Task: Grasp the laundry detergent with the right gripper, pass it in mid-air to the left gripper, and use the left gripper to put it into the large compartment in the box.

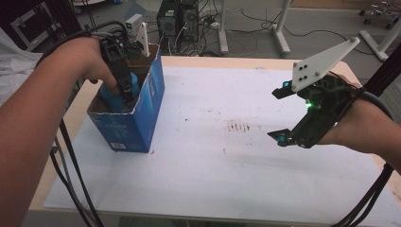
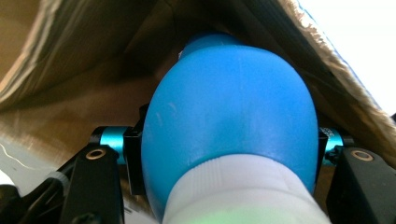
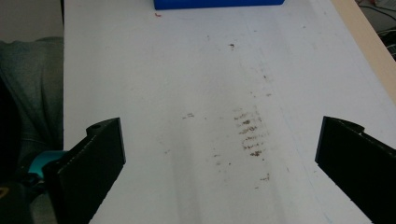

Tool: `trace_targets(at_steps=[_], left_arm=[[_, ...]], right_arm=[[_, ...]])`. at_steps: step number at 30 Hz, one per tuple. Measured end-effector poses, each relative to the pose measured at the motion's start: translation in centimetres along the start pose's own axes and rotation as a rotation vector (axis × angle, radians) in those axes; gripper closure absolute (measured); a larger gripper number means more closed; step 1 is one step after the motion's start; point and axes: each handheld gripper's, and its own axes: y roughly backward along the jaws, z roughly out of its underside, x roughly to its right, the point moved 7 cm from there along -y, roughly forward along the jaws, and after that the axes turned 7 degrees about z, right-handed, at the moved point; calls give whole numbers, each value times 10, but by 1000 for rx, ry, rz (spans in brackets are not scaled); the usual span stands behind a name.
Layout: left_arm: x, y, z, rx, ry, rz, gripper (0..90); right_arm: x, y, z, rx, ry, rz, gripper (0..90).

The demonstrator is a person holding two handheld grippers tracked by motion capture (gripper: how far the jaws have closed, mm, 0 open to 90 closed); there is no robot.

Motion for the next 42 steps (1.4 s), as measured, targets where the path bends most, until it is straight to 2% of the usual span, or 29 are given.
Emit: trace_targets(at_steps=[2, 4, 8, 12, 19, 24, 42], left_arm=[[-1, -4, 0, -4, -41, 0, 385], [-1, -8, 0, -11, -65, 5, 385], [-2, -12, -1, 4, -83, 13, 385], [-2, -12, 0, -6, -100, 14, 384], [-1, -13, -2, -7, -109, 28, 378], [3, -12, -2, -14, -115, 42, 323], [7, 14, 2, -10, -124, -5, 270]], right_arm=[[0, 0, 0, 0, -2, 0, 7], [0, 0, 1, -4, -4, 1, 6], [0, 1, 1, 0, -8, 1, 6], [1, 1, 1, 3, -9, 5, 6], [1, 1, 2, 2, -8, 6, 6], [1, 2, 2, 1, -10, 5, 6], [1, 4, 3, 9, -11, 5, 6]])
